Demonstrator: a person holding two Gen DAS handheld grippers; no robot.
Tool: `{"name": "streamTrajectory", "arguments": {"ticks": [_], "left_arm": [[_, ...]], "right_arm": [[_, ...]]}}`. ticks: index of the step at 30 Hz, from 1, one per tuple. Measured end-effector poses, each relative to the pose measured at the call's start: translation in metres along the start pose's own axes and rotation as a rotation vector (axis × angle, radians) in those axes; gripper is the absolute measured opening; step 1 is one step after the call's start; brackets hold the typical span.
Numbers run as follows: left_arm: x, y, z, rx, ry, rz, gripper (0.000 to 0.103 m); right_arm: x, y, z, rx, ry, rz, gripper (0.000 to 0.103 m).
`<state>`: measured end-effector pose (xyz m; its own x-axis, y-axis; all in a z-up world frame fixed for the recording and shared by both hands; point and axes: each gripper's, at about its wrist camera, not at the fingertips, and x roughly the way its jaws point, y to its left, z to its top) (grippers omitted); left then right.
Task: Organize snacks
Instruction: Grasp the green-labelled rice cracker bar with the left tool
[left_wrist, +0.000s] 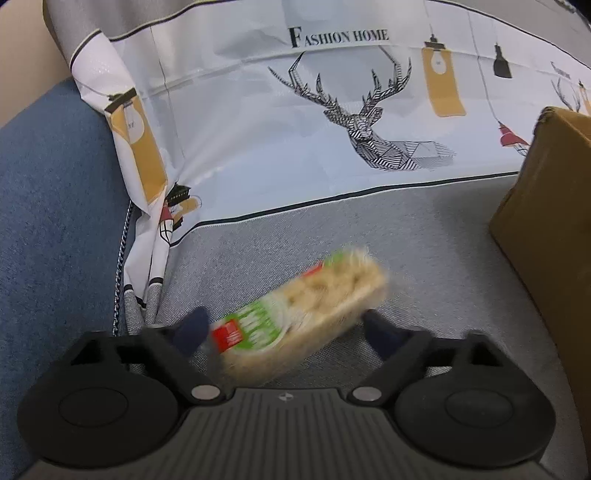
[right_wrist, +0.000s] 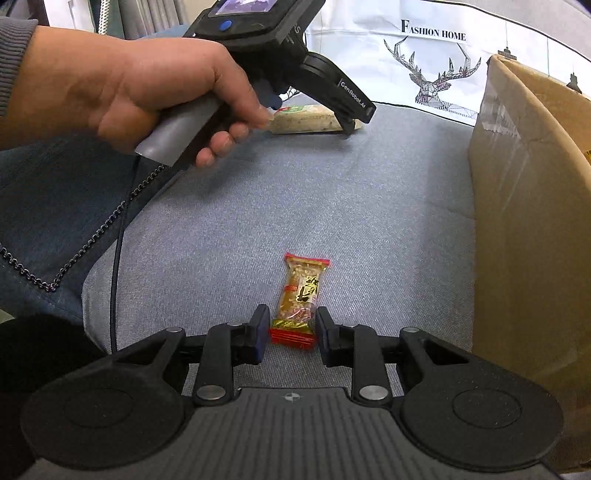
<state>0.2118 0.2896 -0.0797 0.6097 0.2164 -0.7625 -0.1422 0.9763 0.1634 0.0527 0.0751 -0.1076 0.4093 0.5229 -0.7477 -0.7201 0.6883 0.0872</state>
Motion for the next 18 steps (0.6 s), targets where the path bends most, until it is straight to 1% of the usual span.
{"name": "streamTrajectory", "arguments": {"ticks": [1, 3, 6, 7, 8, 11, 13, 14, 15, 16, 17, 18], "left_arm": [[-0.002, -0.001, 0.0, 0.009, 0.001, 0.004, 0.069], [-0.009, -0.003, -0.001, 0.022, 0.006, -0.003, 0.045], [-0.024, -0.006, -0.004, 0.024, 0.025, -0.021, 0.035], [-0.029, -0.006, -0.006, 0.014, 0.031, -0.024, 0.025], [-0.035, -0.006, -0.009, -0.002, 0.046, -0.036, 0.001], [-0.057, -0.003, -0.023, -0.085, 0.077, -0.051, 0.0], [-0.07, -0.001, -0.037, -0.146, 0.105, -0.075, 0.0], [-0.077, -0.002, -0.043, -0.158, 0.111, -0.081, 0.001], [-0.084, -0.003, -0.049, -0.157, 0.103, -0.089, 0.005], [-0.09, -0.004, -0.053, -0.148, 0.087, -0.096, 0.01], [-0.095, -0.006, -0.056, -0.13, 0.066, -0.098, 0.026], [-0.099, -0.008, -0.058, -0.113, 0.048, -0.091, 0.048]], "right_arm": [[0.0, 0.0, 0.0, -0.002, 0.0, 0.0, 0.028], [-0.002, 0.002, -0.003, -0.004, -0.001, -0.001, 0.028], [-0.002, 0.003, -0.002, -0.007, -0.002, -0.004, 0.028], [-0.002, 0.002, -0.002, -0.008, -0.002, -0.004, 0.028], [-0.002, 0.002, -0.002, -0.008, -0.003, -0.005, 0.028], [-0.002, 0.004, -0.003, -0.011, -0.005, -0.007, 0.028], [-0.003, 0.004, -0.003, -0.01, -0.005, -0.01, 0.028], [-0.003, 0.004, -0.003, -0.009, -0.005, -0.013, 0.028], [-0.003, 0.004, -0.003, -0.006, -0.005, -0.016, 0.028], [-0.003, 0.004, -0.003, -0.003, -0.005, -0.019, 0.028], [-0.004, 0.005, -0.003, 0.004, -0.004, -0.024, 0.028], [-0.004, 0.005, -0.004, 0.01, -0.004, -0.03, 0.028]]}}
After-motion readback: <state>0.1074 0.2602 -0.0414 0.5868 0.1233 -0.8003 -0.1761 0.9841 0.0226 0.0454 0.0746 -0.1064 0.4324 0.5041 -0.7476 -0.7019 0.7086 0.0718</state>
